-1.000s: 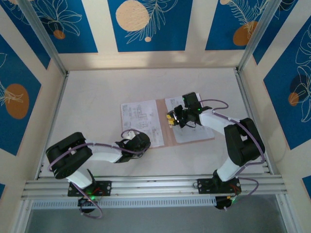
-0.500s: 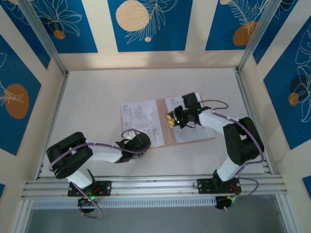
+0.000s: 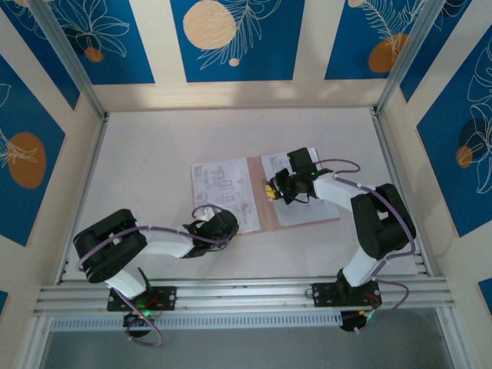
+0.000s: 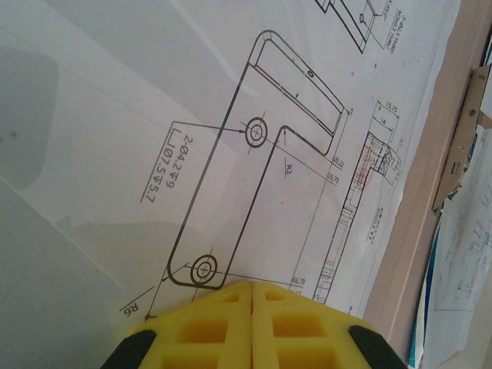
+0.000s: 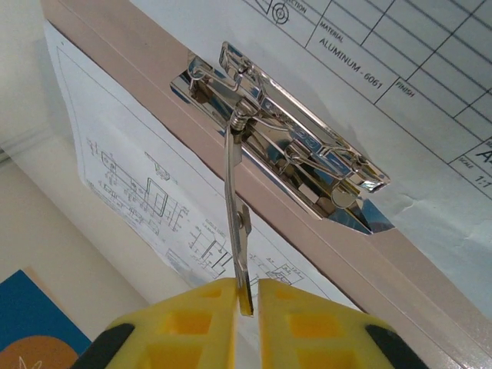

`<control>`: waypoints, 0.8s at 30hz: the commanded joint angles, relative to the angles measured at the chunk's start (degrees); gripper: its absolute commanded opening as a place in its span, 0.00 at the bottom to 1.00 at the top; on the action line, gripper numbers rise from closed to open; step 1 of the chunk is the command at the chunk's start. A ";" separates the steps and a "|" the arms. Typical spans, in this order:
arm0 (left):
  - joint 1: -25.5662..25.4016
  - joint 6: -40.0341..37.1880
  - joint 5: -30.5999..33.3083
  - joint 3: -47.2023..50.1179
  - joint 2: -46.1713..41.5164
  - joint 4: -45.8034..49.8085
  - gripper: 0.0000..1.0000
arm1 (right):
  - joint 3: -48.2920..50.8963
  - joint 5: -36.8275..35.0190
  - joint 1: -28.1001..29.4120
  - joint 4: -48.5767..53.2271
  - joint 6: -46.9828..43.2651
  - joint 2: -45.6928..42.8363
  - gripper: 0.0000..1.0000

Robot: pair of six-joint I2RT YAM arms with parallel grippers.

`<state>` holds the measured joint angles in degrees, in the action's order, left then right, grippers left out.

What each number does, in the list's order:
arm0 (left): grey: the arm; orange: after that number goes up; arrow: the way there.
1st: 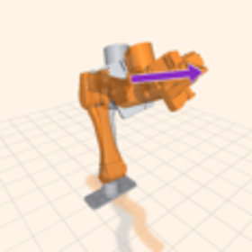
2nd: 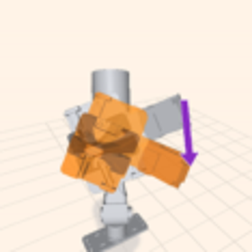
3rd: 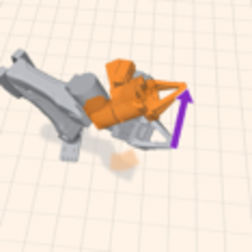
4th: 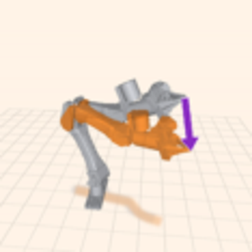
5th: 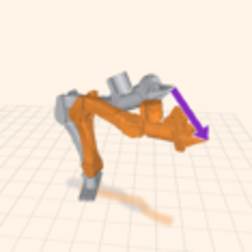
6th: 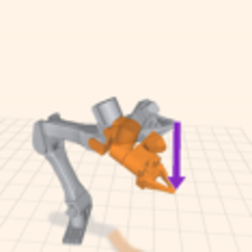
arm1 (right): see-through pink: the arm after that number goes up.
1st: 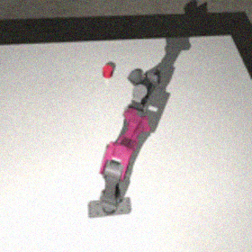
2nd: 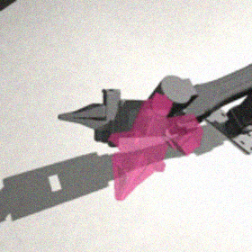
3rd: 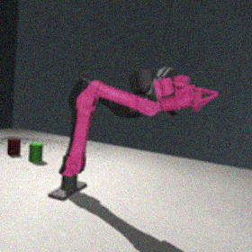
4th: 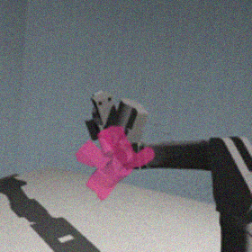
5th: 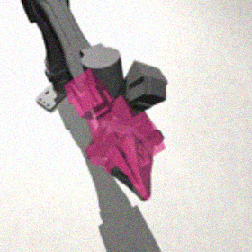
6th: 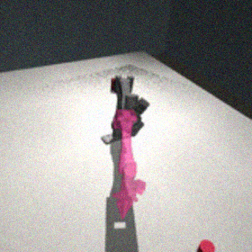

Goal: Put the files into the folder

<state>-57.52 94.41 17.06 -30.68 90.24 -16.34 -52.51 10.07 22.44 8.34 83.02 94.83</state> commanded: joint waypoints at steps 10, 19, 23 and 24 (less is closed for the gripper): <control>-0.58 0.97 0.04 1.03 1.96 4.32 0.06 | 1.04 -1.78 0.30 2.46 0.26 -1.23 0.10; -0.58 5.03 2.11 3.08 1.36 2.49 0.04 | 6.87 -1.27 -1.01 2.22 -1.02 -0.43 0.01; -0.63 5.29 2.60 2.83 1.43 2.54 0.04 | 9.44 -1.89 -2.63 2.65 -1.94 0.11 0.00; -0.67 5.36 2.71 2.80 1.41 2.59 0.04 | 9.90 -2.02 -2.92 2.73 -2.12 0.32 0.00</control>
<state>-57.67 98.65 18.11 -29.61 90.24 -18.44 -46.30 11.16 21.02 3.49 81.76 94.13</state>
